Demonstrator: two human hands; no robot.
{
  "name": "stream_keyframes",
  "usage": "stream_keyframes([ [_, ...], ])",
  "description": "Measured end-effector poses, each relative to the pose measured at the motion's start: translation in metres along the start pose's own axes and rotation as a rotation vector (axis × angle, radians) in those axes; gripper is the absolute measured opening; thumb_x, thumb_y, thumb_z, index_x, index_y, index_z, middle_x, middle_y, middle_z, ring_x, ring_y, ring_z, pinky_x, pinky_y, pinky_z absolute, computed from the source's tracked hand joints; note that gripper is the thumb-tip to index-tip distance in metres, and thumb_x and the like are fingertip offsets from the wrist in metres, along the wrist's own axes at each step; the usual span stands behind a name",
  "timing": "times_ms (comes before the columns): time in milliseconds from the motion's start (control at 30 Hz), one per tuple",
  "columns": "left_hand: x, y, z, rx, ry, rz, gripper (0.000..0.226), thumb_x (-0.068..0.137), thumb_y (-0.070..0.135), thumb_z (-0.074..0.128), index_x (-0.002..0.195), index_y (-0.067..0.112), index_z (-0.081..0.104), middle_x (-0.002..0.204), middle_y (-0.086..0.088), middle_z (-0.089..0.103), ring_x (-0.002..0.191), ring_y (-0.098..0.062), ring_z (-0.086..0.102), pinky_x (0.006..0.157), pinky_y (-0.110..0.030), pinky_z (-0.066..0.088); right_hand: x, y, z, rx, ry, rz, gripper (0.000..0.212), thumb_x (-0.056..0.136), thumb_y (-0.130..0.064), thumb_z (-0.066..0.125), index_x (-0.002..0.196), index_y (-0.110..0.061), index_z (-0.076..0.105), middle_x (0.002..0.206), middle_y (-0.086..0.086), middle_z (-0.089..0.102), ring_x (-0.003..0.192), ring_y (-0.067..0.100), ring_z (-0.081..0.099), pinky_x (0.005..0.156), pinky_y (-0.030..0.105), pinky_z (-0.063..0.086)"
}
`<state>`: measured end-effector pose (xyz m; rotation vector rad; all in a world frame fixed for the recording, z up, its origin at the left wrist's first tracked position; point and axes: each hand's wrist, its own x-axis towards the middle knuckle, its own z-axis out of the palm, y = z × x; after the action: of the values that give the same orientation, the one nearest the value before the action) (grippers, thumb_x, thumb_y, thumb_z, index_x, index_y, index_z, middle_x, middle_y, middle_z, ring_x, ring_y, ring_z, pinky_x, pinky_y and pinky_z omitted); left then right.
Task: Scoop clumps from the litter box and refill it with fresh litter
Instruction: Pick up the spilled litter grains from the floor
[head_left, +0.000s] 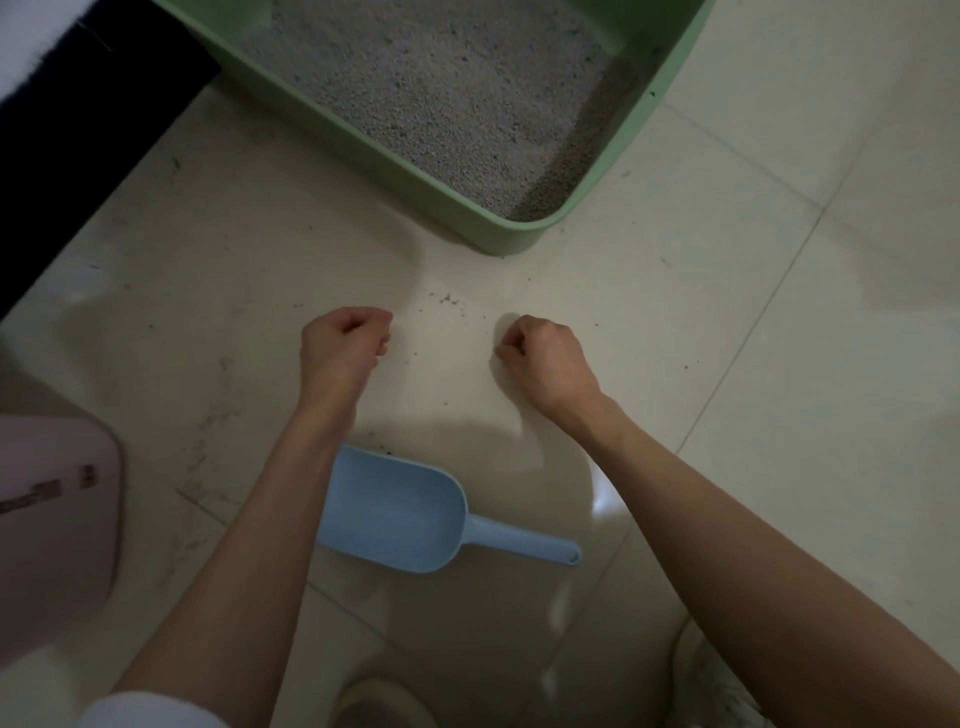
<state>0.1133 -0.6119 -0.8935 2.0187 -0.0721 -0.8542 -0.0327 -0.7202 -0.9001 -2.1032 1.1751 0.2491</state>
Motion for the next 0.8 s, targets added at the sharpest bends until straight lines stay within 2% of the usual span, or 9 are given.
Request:
stream_keyframes([
  [100, 0.005, 0.001, 0.013, 0.287, 0.044, 0.169, 0.010, 0.083, 0.017, 0.066, 0.090, 0.010, 0.068, 0.077, 0.001, 0.060, 0.072, -0.010, 0.053, 0.067, -0.014, 0.038, -0.003, 0.001, -0.003, 0.157, 0.046, 0.038, 0.020, 0.091, -0.017, 0.053, 0.087, -0.001, 0.065, 0.083, 0.011, 0.066, 0.078, 0.023, 0.059, 0.071, 0.029, 0.043],
  [200, 0.012, 0.003, 0.025, 0.395, 0.018, 0.279, 0.017, 0.080, 0.015, 0.071, 0.091, 0.003, 0.067, 0.083, -0.008, 0.064, 0.076, -0.014, 0.054, 0.067, -0.012, 0.035, -0.008, 0.001, -0.015, 0.830, 0.035, 0.228, 0.024, 0.091, -0.009, 0.057, 0.067, -0.007, 0.061, 0.060, -0.001, 0.053, 0.053, 0.006, 0.046, 0.056, 0.020, 0.037],
  [300, 0.017, 0.000, 0.031, 0.490, 0.019, 0.345, 0.013, 0.080, 0.013, 0.070, 0.087, 0.002, 0.069, 0.089, -0.014, 0.067, 0.080, -0.019, 0.058, 0.068, -0.014, 0.034, -0.008, 0.006, -0.026, 1.370, -0.089, 0.349, 0.020, 0.091, 0.001, 0.051, 0.074, -0.006, 0.059, 0.069, 0.005, 0.057, 0.058, 0.009, 0.048, 0.054, 0.017, 0.040],
  [400, 0.020, -0.001, 0.032, 0.550, 0.033, 0.361, 0.012, 0.082, 0.014, 0.069, 0.085, 0.003, 0.070, 0.093, -0.016, 0.067, 0.086, -0.025, 0.061, 0.071, -0.020, 0.036, -0.001, 0.009, -0.031, 1.508, -0.038, 0.343, 0.021, 0.089, 0.009, 0.047, 0.074, -0.004, 0.055, 0.073, 0.009, 0.056, 0.058, 0.009, 0.053, 0.053, 0.013, 0.046],
  [500, 0.021, -0.001, 0.031, 0.603, -0.016, 0.377, 0.013, 0.085, 0.015, 0.065, 0.085, 0.002, 0.069, 0.093, -0.017, 0.065, 0.088, -0.028, 0.061, 0.075, -0.024, 0.040, 0.013, 0.008, -0.033, 1.333, 0.112, 0.327, 0.023, 0.088, 0.008, 0.046, 0.073, -0.007, 0.056, 0.067, 0.006, 0.055, 0.053, 0.010, 0.049, 0.053, 0.018, 0.041],
  [567, 0.021, 0.002, 0.027, 0.561, -0.028, 0.340, 0.012, 0.086, 0.015, 0.064, 0.086, 0.004, 0.067, 0.086, -0.010, 0.064, 0.082, -0.022, 0.059, 0.074, -0.022, 0.039, 0.027, 0.008, -0.033, 0.919, 0.215, 0.290, 0.019, 0.088, -0.003, 0.051, 0.073, -0.011, 0.059, 0.067, 0.001, 0.055, 0.061, 0.013, 0.049, 0.059, 0.022, 0.040],
  [667, 0.016, 0.009, 0.014, 0.116, -0.129, 0.087, 0.009, 0.085, 0.007, 0.063, 0.076, 0.008, 0.062, 0.072, -0.004, 0.059, 0.066, -0.013, 0.053, 0.067, -0.021, 0.045, 0.040, 0.004, -0.035, 0.422, 0.219, 0.205, 0.011, 0.086, -0.017, 0.058, 0.092, -0.012, 0.066, 0.083, -0.001, 0.061, 0.080, 0.014, 0.054, 0.071, 0.017, 0.039],
  [733, 0.011, 0.010, 0.002, -0.161, -0.179, -0.027, 0.014, 0.083, -0.003, 0.060, 0.076, 0.008, 0.060, 0.071, -0.007, 0.058, 0.064, -0.012, 0.054, 0.062, -0.017, 0.046, 0.044, 0.002, -0.032, 0.302, 0.196, 0.194, 0.018, 0.084, -0.017, 0.058, 0.098, -0.009, 0.066, 0.091, 0.006, 0.067, 0.088, 0.021, 0.059, 0.076, 0.021, 0.042],
  [800, 0.006, 0.010, -0.008, -0.221, -0.180, -0.079, 0.021, 0.084, -0.009, 0.051, 0.076, 0.007, 0.061, 0.072, -0.008, 0.059, 0.064, -0.012, 0.055, 0.059, -0.015, 0.047, 0.045, 0.000, -0.028, 0.232, 0.211, 0.185, 0.020, 0.082, -0.014, 0.054, 0.095, -0.008, 0.067, 0.096, 0.011, 0.070, 0.093, 0.027, 0.062, 0.079, 0.026, 0.045],
])
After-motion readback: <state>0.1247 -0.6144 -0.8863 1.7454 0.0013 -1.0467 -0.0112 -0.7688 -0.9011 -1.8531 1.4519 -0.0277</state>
